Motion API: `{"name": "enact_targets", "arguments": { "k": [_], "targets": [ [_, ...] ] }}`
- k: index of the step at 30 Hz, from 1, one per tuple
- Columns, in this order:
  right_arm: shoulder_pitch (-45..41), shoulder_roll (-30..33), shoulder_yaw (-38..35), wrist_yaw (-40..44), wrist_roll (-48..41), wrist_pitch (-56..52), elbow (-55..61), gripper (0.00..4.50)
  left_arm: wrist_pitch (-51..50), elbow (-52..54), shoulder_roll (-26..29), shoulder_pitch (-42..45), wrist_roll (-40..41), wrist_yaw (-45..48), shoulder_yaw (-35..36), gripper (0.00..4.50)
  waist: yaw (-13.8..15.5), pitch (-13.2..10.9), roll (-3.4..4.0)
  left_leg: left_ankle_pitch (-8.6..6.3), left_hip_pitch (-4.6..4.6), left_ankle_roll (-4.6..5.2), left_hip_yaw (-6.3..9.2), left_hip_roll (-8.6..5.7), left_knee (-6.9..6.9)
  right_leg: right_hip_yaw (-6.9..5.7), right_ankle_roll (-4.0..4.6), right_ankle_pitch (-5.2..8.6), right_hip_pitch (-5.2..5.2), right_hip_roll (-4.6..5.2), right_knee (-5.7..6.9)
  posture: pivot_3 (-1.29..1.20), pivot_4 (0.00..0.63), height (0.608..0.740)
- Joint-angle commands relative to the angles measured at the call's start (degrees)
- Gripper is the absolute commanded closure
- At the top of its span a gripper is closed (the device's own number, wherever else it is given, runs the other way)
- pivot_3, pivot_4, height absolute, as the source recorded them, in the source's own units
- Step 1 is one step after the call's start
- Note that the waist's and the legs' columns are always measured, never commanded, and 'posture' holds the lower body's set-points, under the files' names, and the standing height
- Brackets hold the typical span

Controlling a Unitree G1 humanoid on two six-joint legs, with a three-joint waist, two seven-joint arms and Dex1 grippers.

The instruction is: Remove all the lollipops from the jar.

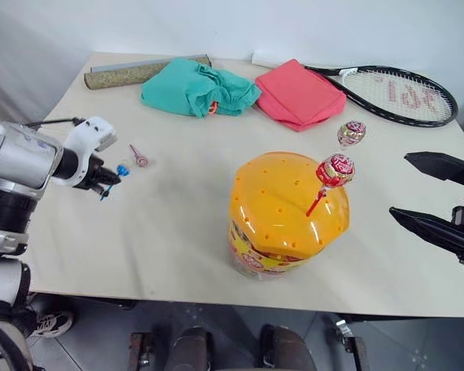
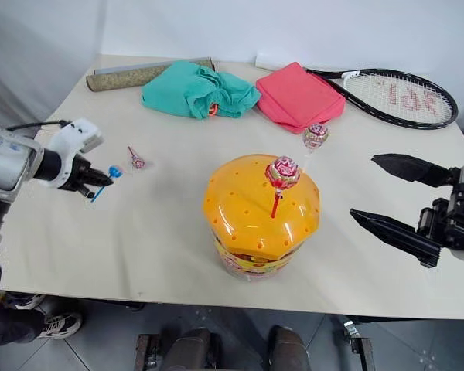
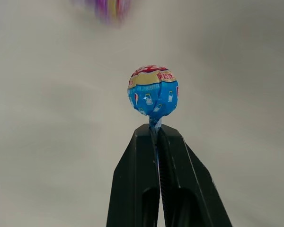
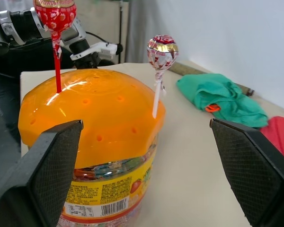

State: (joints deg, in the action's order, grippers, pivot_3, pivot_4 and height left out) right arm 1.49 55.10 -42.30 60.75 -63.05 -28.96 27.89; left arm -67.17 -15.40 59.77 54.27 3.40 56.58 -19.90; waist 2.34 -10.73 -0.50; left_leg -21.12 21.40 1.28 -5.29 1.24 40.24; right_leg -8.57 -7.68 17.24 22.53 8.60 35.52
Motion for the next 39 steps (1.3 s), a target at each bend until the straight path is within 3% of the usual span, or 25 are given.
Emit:
{"name": "enact_targets", "arguments": {
  "k": [1,2,5,15,18,24,31,35,39],
  "targets": [
    [-1.9,0.8,0.8,1.1,0.4,0.2,-1.0,0.00,-1.6,2.6,2.6,-2.4,-1.5,-1.0,-0.3,4.45,0.1,0.0,-0.01,0.00,0.00,0.00,0.00,0.00,0.00,0.00,0.00,0.00,0.00,0.00,0.00,0.00,0.150,0.740],
    [-2.5,0.8,1.3,1.2,0.6,0.1,-1.4,0.00,-2.4,2.7,2.8,-3.1,-1.3,-1.1,0.1,4.45,0.2,0.0,-0.02,0.00,0.01,0.00,-0.01,0.00,0.01,0.00,0.00,0.00,0.00,0.00,-0.01,0.00,0.150,0.740],
    [-4.3,1.1,2.7,1.9,1.3,0.1,-2.8,0.00,-6.1,2.1,2.6,-2.8,-0.1,-1.9,1.8,3.75,0.4,0.0,-0.05,0.00,0.02,-0.01,-0.01,0.00,0.02,0.00,0.00,0.00,0.00,0.00,0.00,0.00,0.150,0.740],
    [-7.2,1.0,4.7,3.2,2.7,-0.1,-4.3,0.00,-11.6,12.5,6.2,1.7,8.7,4.5,6.1,0.78,0.5,0.0,-0.06,-0.01,0.02,-0.02,-0.02,0.01,0.03,0.00,0.00,0.00,0.01,0.00,0.02,0.00,0.150,0.740],
    [-7.0,1.6,3.6,3.7,2.5,-0.8,-4.2,0.00,-11.1,13.8,4.4,5.7,13.1,7.0,8.7,0.01,0.6,0.0,-0.07,-0.01,0.02,-0.02,-0.01,0.01,0.04,0.00,0.00,0.00,0.01,0.00,0.03,0.00,0.150,0.740],
    [-5.2,1.4,1.1,2.8,1.0,-2.7,-0.9,0.00,-4.7,14.7,-0.5,8.7,18.3,8.7,12.5,0.01,0.6,0.0,-0.06,-0.01,0.00,-0.02,-0.03,0.00,0.04,0.01,0.01,0.00,0.01,0.01,0.06,0.00,0.150,0.740],
    [-1.8,1.3,-1.3,-4.8,-4.8,-7.0,9.4,0.00,15.2,13.0,-17.1,5.6,31.3,15.5,25.8,0.01,0.5,0.0,-0.06,-0.03,0.08,-0.02,0.02,0.02,0.24,-0.01,0.00,0.00,0.01,0.02,0.11,0.00,0.150,0.740],
    [-2.2,1.2,0.6,-10.1,-7.2,-7.7,13.6,0.00,24.6,10.2,-20.3,3.2,35.9,26.8,27.9,0.01,-0.3,0.0,-0.06,-0.03,0.05,-0.04,-0.01,0.06,0.25,-0.01,0.01,0.01,0.01,-0.01,0.11,0.00,0.150,0.740],
    [-5.0,1.3,6.1,-14.5,-8.0,-7.3,15.9,0.00,29.2,7.1,-19.3,1.9,35.3,32.3,26.7,0.01,-0.8,0.0,-0.06,-0.04,0.04,-0.04,-0.01,0.08,0.25,-0.02,0.03,0.02,0.01,-0.04,0.12,0.00,0.150,0.740]
  ]
}}
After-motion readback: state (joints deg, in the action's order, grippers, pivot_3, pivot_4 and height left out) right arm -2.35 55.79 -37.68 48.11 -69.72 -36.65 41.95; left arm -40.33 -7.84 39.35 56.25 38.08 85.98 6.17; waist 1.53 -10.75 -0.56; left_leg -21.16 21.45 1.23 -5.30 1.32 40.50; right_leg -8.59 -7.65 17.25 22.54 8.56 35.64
